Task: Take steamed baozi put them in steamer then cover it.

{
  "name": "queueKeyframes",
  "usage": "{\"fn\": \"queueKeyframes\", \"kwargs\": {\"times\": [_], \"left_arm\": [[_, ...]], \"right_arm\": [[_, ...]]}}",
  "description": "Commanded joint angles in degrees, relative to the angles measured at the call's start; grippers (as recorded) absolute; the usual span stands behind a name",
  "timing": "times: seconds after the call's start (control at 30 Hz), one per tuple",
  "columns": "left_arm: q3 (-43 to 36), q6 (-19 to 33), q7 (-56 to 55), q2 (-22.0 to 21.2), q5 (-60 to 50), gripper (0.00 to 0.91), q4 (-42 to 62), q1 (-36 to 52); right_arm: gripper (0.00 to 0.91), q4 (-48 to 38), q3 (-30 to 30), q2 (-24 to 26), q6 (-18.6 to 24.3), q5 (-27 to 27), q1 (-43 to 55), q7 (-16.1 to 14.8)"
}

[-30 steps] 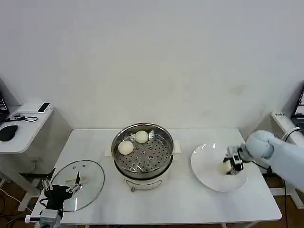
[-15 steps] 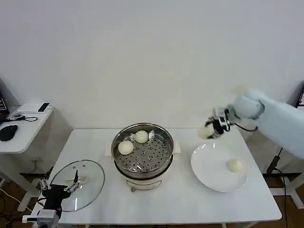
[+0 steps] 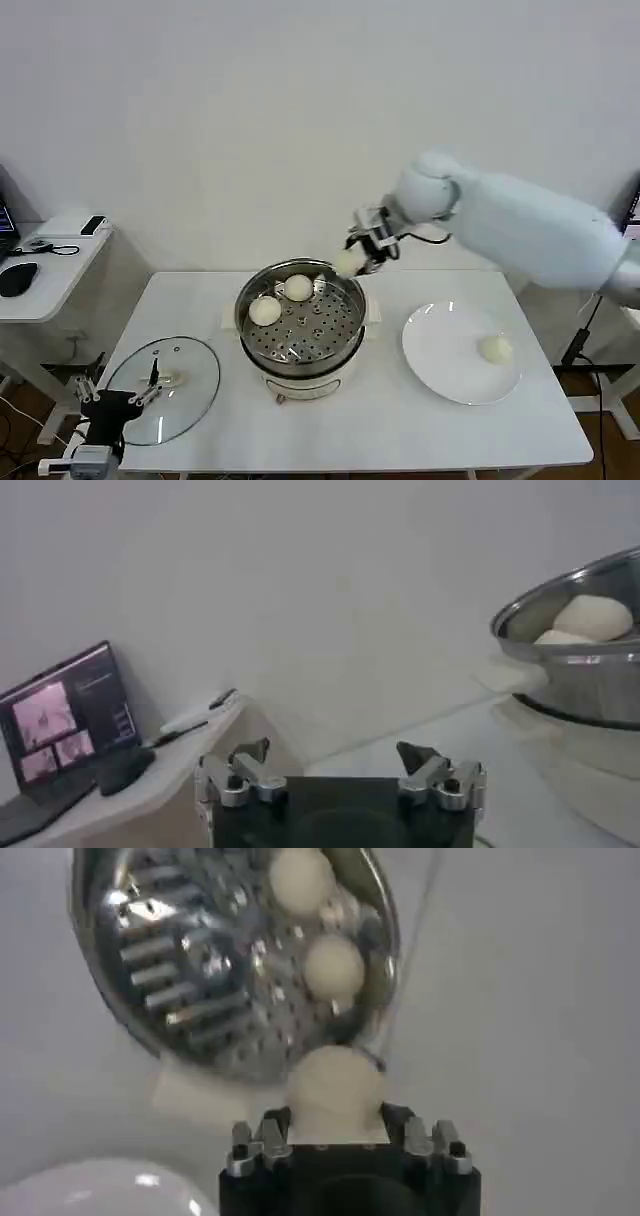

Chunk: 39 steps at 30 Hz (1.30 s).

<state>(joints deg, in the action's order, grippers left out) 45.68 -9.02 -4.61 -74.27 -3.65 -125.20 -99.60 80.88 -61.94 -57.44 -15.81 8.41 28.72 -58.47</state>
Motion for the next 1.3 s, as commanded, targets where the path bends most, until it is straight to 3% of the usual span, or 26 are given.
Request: {"fn": "queueKeyframes", "kwargs": {"times": [0.03, 0.3, 0.87, 0.97, 1.3], "left_arm": [[1.2, 0.01, -0.01, -0.2, 0.06, 0.907, -0.41, -0.31], [1.87, 0.14, -0.01, -0.37, 0.25, 0.907, -0.45, -0.8], [2.05, 0.32, -0.06, -0.54, 0.68, 0.907, 0.05, -0.57], [1.91, 0.33, -0.07, -0.58, 0.67, 0.907, 0.12, -0.47], [1.91, 0.32, -0.06, -0.31, 0.85, 0.907, 0.35, -0.23]], "right_arm": [[0.635, -0.2, -5.56, -11.5, 8.79, -0.83, -1.85, -0.38], [0.635, 0.03, -8.28, -13.81, 14.39, -2.85, -2.63, -0.34], [0.635, 1.61, -10.4, -13.5, 17.12, -5.99, -2.47, -1.7], [0.907, 1.64, -10.24, -13.35, 17.71, -5.95, -2.67, -0.99], [0.907, 0.85, -7.6, -10.71, 17.1, -5.93, -0.29, -0.1]]}}
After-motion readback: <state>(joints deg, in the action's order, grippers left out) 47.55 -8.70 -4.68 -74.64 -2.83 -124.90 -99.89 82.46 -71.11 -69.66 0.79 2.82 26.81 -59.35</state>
